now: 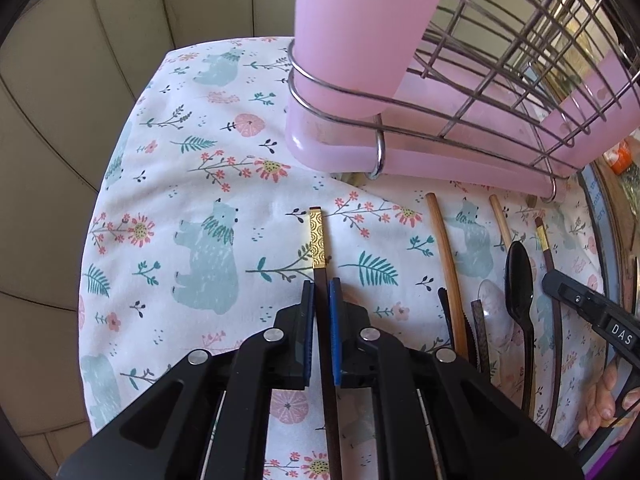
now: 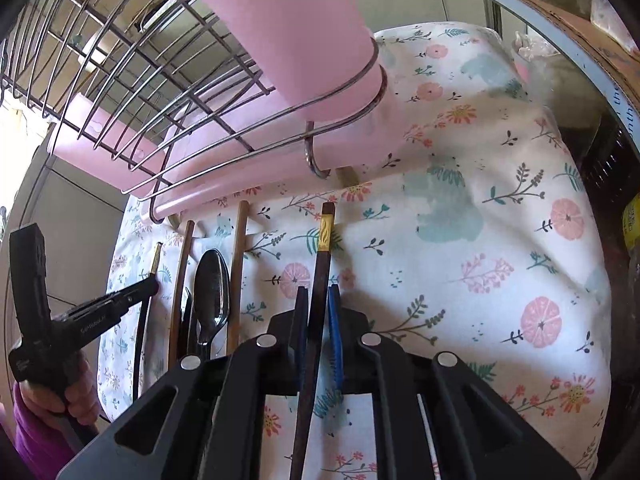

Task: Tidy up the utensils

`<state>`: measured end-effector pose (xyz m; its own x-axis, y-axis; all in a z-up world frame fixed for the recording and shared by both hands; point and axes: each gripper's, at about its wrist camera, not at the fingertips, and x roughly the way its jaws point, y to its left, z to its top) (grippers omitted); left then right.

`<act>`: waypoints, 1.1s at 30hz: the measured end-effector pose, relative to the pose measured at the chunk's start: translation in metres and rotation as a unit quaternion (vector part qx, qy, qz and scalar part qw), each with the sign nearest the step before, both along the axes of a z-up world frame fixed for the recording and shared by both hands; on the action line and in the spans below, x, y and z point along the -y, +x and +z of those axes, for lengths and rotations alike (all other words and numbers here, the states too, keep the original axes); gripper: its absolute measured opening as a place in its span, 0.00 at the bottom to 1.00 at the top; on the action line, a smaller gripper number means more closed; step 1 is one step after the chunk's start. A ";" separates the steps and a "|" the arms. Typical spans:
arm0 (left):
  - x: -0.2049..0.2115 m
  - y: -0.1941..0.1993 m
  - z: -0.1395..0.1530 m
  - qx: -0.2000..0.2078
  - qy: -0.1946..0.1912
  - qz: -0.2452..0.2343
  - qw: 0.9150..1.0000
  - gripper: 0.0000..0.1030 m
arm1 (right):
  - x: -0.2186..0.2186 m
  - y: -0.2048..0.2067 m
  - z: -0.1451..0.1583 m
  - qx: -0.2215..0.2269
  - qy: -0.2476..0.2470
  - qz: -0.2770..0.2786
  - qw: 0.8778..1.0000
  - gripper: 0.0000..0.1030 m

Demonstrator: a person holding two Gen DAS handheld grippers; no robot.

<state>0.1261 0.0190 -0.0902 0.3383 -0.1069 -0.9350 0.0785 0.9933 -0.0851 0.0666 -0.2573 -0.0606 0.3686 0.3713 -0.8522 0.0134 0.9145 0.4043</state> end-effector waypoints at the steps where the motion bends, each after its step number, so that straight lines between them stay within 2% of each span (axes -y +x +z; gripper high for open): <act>1: 0.002 0.003 0.000 -0.002 0.002 -0.002 1.000 0.07 | 0.000 0.000 0.000 -0.001 0.000 0.001 1.000 0.10; 9: 0.008 0.014 0.003 -0.001 0.010 -0.014 1.000 0.07 | -0.005 0.005 -0.001 -0.008 -0.004 0.015 1.000 0.13; 14: 0.006 0.000 0.000 0.014 0.011 -0.021 1.000 0.07 | -0.006 0.007 0.001 -0.009 -0.001 0.022 1.000 0.18; 19: 0.001 -0.007 0.004 0.021 -0.019 -0.013 1.000 0.06 | -0.002 0.010 0.008 -0.007 -0.005 0.022 1.000 0.22; 27: -0.002 -0.025 0.026 0.059 -0.059 -0.014 0.996 0.05 | 0.016 0.020 0.018 -0.009 0.012 0.016 1.000 0.22; 33: -0.006 -0.033 0.037 0.077 -0.075 -0.011 0.994 0.05 | 0.017 0.030 0.022 -0.012 0.009 0.024 1.000 0.22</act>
